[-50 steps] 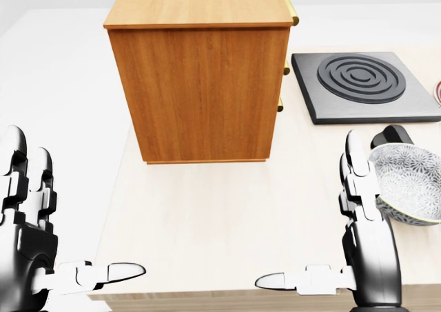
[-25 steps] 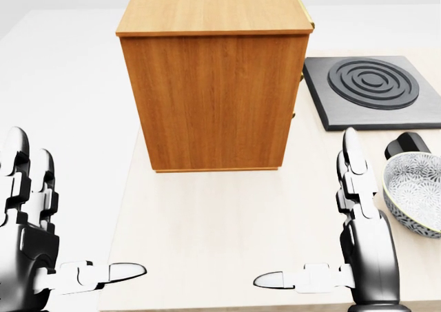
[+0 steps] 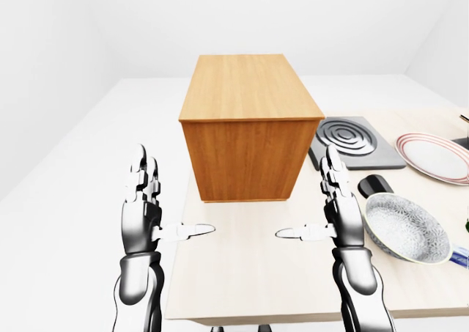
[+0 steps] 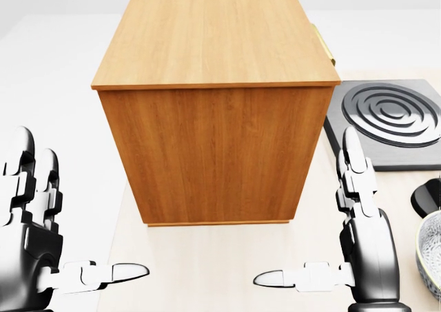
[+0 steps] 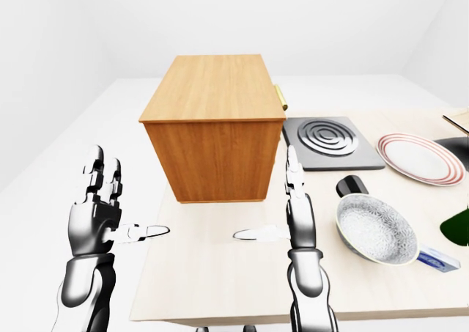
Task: Put the bowl on the top of the cabinet.
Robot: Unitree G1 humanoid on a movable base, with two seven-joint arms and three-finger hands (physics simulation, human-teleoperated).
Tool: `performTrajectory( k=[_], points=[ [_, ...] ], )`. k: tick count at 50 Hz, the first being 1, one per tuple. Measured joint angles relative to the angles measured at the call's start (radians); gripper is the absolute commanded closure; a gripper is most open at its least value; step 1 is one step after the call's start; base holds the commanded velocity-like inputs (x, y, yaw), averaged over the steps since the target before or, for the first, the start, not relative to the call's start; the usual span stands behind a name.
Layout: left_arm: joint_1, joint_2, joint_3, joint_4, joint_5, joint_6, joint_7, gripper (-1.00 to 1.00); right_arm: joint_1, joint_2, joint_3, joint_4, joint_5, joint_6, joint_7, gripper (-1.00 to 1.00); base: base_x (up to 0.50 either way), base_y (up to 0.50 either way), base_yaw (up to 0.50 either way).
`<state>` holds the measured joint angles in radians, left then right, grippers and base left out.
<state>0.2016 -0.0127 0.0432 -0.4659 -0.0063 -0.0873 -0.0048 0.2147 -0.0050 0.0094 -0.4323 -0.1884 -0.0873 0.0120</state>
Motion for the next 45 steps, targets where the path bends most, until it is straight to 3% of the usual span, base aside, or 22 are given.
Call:
performTrajectory(
  k=[9,33,45],
  points=[
    [-0.005,0.001,-0.003,0.002,0.001,0.0,-0.002,-1.0,-0.003,0.0,-0.001,0.001,0.001,0.0,0.001,-1.0,0.37,0.0,0.0],
    [0.001,0.001,-0.006,0.003,-0.002,0.0,-0.006,-1.0,-0.004,0.001,-0.004,0.008,0.002,0.0,0.0,-1.0,0.0,0.0,0.0],
    [-0.005,0.001,-0.004,0.008,0.005,0.0,0.001,-1.0,-0.028,-0.01,-0.063,-0.067,-0.113,0.0,0.005,-1.0,0.0,0.0,0.0]
  ],
)
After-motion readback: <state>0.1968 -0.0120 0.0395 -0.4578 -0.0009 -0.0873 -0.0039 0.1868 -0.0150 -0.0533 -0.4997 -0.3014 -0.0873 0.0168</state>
